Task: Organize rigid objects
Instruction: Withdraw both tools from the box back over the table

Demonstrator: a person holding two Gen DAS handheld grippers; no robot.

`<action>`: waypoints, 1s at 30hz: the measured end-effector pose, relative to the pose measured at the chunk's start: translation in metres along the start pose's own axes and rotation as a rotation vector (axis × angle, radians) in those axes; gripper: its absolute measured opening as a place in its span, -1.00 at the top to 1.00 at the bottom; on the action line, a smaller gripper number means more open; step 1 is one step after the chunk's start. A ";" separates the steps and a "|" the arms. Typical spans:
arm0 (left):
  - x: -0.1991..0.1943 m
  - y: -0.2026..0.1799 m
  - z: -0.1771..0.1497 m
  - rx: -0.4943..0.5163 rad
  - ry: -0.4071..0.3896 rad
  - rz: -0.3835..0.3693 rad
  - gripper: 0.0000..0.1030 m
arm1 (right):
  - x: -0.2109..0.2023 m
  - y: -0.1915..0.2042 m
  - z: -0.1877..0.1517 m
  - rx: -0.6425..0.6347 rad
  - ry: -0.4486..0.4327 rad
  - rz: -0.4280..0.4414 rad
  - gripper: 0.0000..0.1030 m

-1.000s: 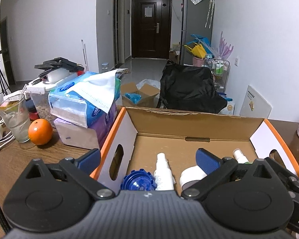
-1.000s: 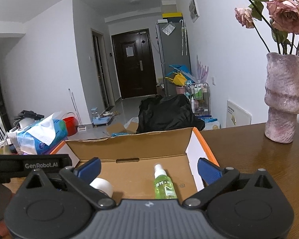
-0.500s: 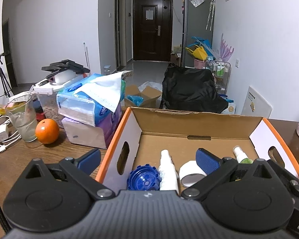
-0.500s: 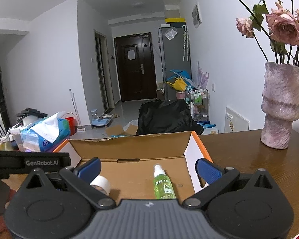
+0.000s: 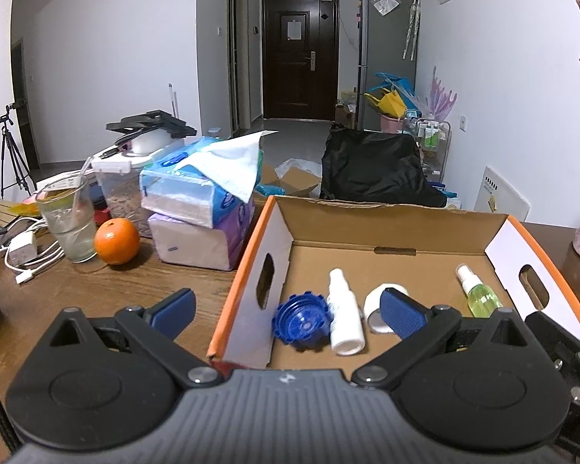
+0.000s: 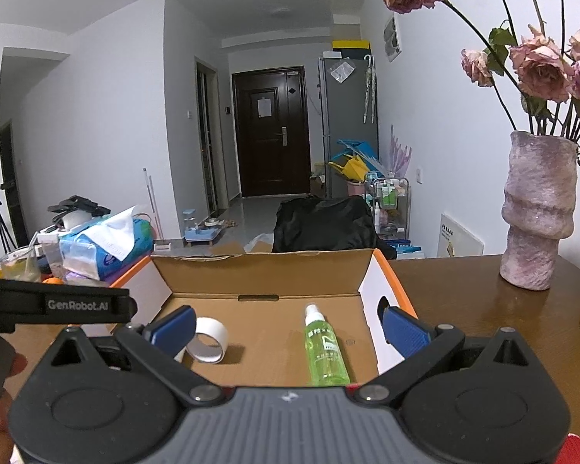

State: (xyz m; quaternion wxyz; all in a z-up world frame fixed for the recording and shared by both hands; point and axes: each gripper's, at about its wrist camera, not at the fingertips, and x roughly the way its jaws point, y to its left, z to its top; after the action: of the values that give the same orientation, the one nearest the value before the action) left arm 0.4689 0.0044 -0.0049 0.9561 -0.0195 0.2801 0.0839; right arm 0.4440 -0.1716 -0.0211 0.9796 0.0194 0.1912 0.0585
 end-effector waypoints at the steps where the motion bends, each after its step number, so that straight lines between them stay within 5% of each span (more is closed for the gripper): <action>1: -0.003 0.001 -0.002 0.000 -0.001 0.001 -1.00 | -0.003 0.001 -0.001 -0.001 -0.001 0.001 -1.00; 30: -0.082 0.045 -0.063 0.031 -0.016 -0.019 -1.00 | -0.079 0.007 -0.052 -0.033 0.021 -0.001 -0.98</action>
State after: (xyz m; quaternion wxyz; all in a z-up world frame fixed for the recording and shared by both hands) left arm 0.3592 0.0306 -0.0134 0.9593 -0.0065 0.2734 0.0706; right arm 0.3504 -0.1735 -0.0396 0.9777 0.0023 0.2006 0.0615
